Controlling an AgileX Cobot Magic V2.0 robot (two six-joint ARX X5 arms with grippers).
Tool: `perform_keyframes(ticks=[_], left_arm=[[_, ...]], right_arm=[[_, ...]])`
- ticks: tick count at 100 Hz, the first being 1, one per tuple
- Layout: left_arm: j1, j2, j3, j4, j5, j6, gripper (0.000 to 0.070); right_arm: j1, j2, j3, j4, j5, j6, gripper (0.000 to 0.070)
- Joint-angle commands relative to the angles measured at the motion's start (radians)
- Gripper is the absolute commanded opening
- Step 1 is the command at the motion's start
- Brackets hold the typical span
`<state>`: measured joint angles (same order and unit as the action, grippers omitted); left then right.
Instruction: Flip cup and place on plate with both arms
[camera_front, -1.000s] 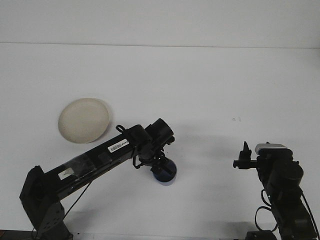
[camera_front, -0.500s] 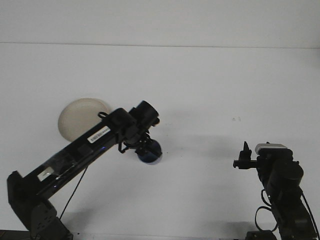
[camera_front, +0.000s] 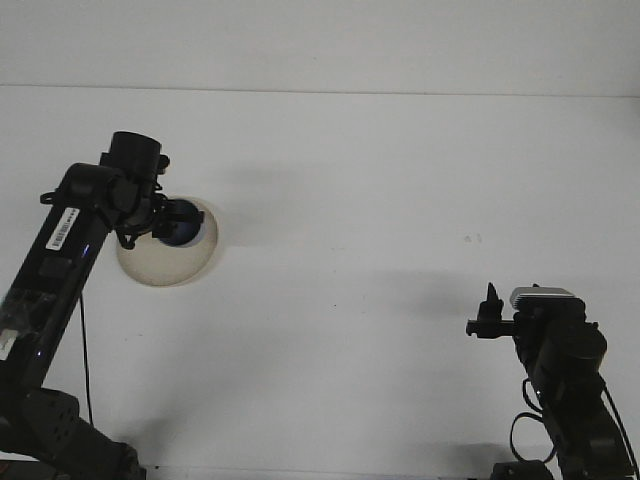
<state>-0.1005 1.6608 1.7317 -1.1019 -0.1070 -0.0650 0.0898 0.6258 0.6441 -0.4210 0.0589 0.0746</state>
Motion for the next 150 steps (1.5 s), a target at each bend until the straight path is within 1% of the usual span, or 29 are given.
perform_keyframes(ticks=[1,27,65,72,77,86,89,93,113,135,150], left_arm=[[0.03,0.036,0.017,0.004,-0.002,0.012,0.0011],[0.112,0.135,0.016,0.024,-0.002,0.012,0.0013],[0.134,0.233,0.017,0.029,0.003,0.013,0.002],[0.134,0.233,0.017,0.034,0.003,0.013,0.0043],[0.134,0.233,0.017,0.038,0.003,0.013,0.0115],[0.134,0.233,0.018,0.038,0.003,0.013,0.0271],[0.134,0.233,0.018,0.039,0.003,0.013,0.0312],[0.134,0.233,0.018,0.041,0.003,0.013,0.0346],[0.134,0.232,0.068,0.034,0.003,0.013,0.035],[0.134,0.22,0.217,-0.06,0.003,0.007,0.0349],[0.129,0.141,0.225,-0.089,0.003,-0.007,0.0348]], right_arm=[[0.002,0.002,0.01,0.009,0.001,-0.013,0.0481],[0.002,0.002,0.01,0.009,0.001,-0.013,0.0481],[0.002,0.002,0.01,0.009,-0.006,-0.013,0.0481],[0.002,0.002,0.01,0.009,-0.006,-0.013,0.0481],[0.002,0.002,0.01,0.009,-0.006,-0.013,0.0481],[0.002,0.002,0.01,0.009,-0.006,-0.013,0.0481],[0.002,0.002,0.01,0.009,-0.006,-0.013,0.0481],[0.002,0.002,0.01,0.009,-0.006,-0.013,0.0481],[0.002,0.002,0.01,0.009,-0.006,-0.013,0.0482],[0.002,0.002,0.01,0.008,-0.006,-0.013,0.0481],[0.002,0.002,0.01,0.005,-0.006,-0.013,0.0481]])
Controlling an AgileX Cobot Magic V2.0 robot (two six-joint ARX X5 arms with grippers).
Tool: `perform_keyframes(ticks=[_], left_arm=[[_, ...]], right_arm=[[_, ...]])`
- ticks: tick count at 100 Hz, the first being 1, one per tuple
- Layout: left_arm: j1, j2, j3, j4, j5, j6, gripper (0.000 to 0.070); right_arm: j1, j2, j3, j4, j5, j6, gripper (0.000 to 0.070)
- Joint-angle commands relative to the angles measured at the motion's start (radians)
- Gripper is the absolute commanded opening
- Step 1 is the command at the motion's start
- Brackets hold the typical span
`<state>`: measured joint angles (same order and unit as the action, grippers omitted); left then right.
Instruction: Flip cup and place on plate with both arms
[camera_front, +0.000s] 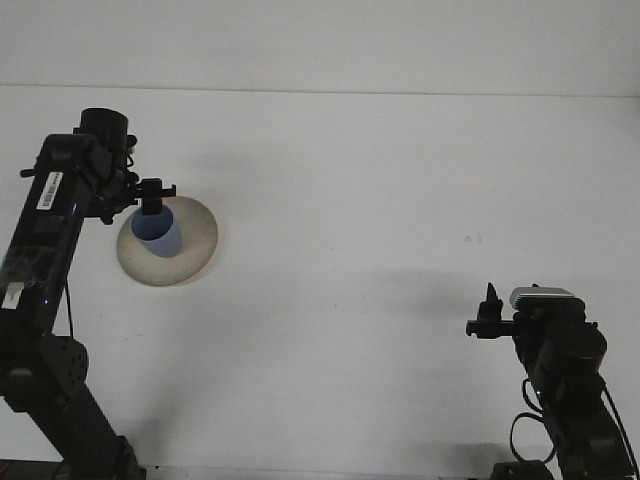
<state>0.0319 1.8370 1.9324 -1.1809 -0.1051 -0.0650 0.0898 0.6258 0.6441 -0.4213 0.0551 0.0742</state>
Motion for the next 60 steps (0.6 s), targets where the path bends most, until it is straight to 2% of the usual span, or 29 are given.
perform_keyframes(ticks=[1,34,60], left_arm=[[-0.005,-0.043,0.024,-0.011,0.002,-0.009,0.0348],[-0.063,-0.32,-0.017,0.029,0.002,-0.035,0.0347],[-0.153,-0.647,-0.317,0.228,0.001,-0.052,0.0341]], right_arm=[[0.002,0.002,0.01,0.005,-0.002,-0.013,0.0481],[0.002,0.002,0.01,0.003,-0.002,-0.012,0.0481],[0.002,0.002,0.01,0.002,-0.002,-0.012,0.0481]])
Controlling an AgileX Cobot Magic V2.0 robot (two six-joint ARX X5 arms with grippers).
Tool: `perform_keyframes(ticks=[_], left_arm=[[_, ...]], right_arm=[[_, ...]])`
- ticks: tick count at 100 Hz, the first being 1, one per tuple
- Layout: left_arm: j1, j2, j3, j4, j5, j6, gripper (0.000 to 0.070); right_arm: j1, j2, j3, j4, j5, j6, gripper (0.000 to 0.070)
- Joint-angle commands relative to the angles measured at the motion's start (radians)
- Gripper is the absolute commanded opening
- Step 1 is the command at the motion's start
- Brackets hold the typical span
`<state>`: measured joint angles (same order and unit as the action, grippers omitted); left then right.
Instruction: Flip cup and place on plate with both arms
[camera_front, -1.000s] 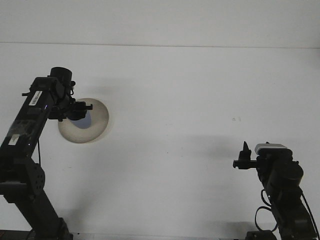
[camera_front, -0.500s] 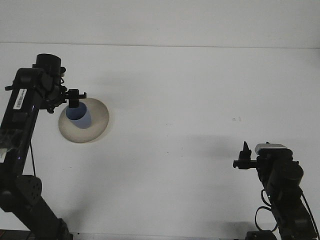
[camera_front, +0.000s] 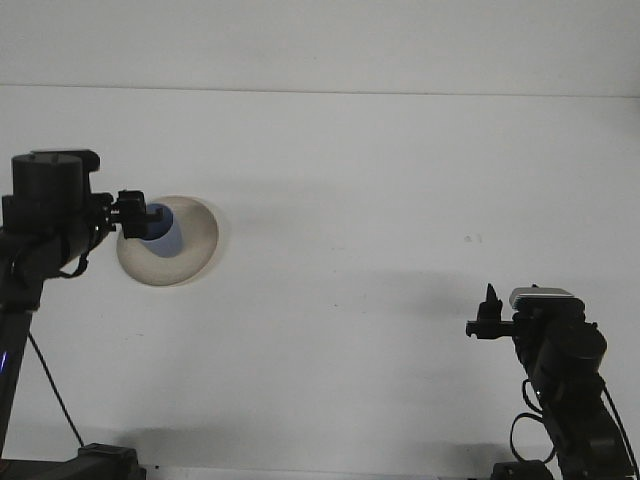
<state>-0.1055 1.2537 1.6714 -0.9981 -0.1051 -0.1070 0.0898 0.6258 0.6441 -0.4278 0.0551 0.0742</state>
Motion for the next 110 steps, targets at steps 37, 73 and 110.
perform_keyframes(ticks=[37,73,110], left_arm=[[-0.053,-0.488,-0.561,0.369,0.001,-0.01,0.0341],[-0.053,-0.784,-0.988,0.618,0.0,0.002,0.0341],[-0.053,-0.798,-1.022,0.611,0.0,0.008,0.0332]], right_arm=[[0.002,0.002,0.01,0.009,-0.002,-0.012,0.0481],[0.002,0.002,0.01,0.008,-0.002,-0.011,0.0481],[0.002,0.002,0.01,0.016,-0.002,-0.012,0.0481]])
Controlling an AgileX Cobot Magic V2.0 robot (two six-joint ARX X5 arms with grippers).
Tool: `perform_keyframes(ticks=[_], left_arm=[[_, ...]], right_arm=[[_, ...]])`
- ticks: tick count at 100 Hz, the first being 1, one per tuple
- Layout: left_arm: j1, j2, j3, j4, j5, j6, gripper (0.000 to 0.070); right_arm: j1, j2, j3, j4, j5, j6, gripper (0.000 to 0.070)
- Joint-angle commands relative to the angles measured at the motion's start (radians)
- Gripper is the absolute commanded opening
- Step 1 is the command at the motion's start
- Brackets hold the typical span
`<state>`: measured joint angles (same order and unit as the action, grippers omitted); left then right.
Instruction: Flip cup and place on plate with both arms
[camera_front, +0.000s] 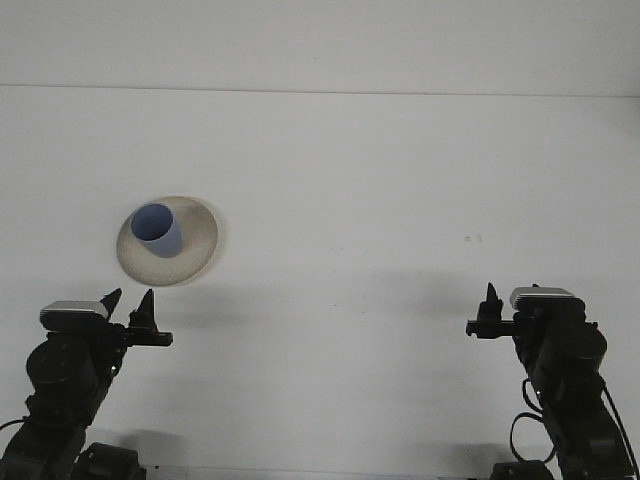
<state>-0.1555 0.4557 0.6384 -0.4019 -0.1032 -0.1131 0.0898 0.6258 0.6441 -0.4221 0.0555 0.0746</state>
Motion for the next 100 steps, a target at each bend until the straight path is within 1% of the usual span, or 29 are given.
perform_keyframes(ticks=[1,4,8,11,13,16,17,18,19,20,22,25,26,27,29,31,100], left_arm=[[-0.003,0.0,0.011,0.015,-0.002,0.014,0.0329],[-0.003,0.0,0.011,0.015,-0.002,0.014,0.031],[-0.003,0.0,0.011,0.014,-0.002,0.014,0.0247],[-0.003,0.0,0.011,0.014,-0.002,0.014,0.0173],[-0.003,0.0,0.011,0.014,-0.002,0.014,0.0125],[-0.003,0.0,0.011,0.014,-0.002,0.014,0.0057],[-0.003,0.0,0.011,0.014,-0.002,0.014,0.0044],[-0.003,0.0,0.011,0.014,-0.002,0.014,0.0013],[-0.003,0.0,0.011,0.014,-0.002,0.014,0.0],[-0.003,0.0,0.011,0.014,-0.002,0.014,0.0],[-0.003,0.0,0.011,0.014,-0.002,0.014,0.0008],[-0.003,0.0,0.011,0.014,-0.002,0.014,0.0009],[-0.003,0.0,0.011,0.014,-0.002,0.014,0.0009],[-0.003,0.0,0.011,0.014,-0.002,0.014,0.0009],[-0.003,0.0,0.011,0.014,-0.002,0.014,0.0009],[-0.003,0.0,0.011,0.014,-0.002,0.014,0.0009],[-0.003,0.0,0.011,0.014,-0.002,0.014,0.0011]], right_arm=[[0.002,0.002,0.01,0.01,-0.002,-0.012,0.0481],[0.002,0.002,0.01,0.01,-0.002,-0.012,0.0479],[0.002,0.002,0.01,0.01,-0.002,-0.012,0.0476],[0.002,0.002,0.01,0.01,-0.002,-0.012,0.0457],[0.002,0.002,0.01,0.01,-0.002,-0.012,0.0427],[0.002,0.002,0.01,0.01,-0.002,-0.012,0.0369],[0.002,0.002,0.01,0.01,-0.002,-0.012,0.0355],[0.002,0.002,0.01,0.01,-0.002,-0.012,0.0319],[0.002,0.002,0.01,0.01,-0.002,-0.012,0.0292],[0.002,0.002,0.01,0.01,-0.002,-0.012,0.0278],[0.002,0.002,0.01,0.01,-0.002,-0.012,0.0205],[0.002,0.002,0.01,0.01,-0.002,-0.012,0.012],[0.002,0.002,0.01,0.01,-0.002,-0.012,0.0104],[0.002,0.002,0.01,0.01,-0.002,-0.012,0.007],[0.002,0.002,0.01,0.01,-0.002,-0.012,0.0024],[0.002,0.002,0.01,0.01,-0.002,-0.012,0.0],[0.002,0.002,0.01,0.029,-0.002,-0.012,0.0]])
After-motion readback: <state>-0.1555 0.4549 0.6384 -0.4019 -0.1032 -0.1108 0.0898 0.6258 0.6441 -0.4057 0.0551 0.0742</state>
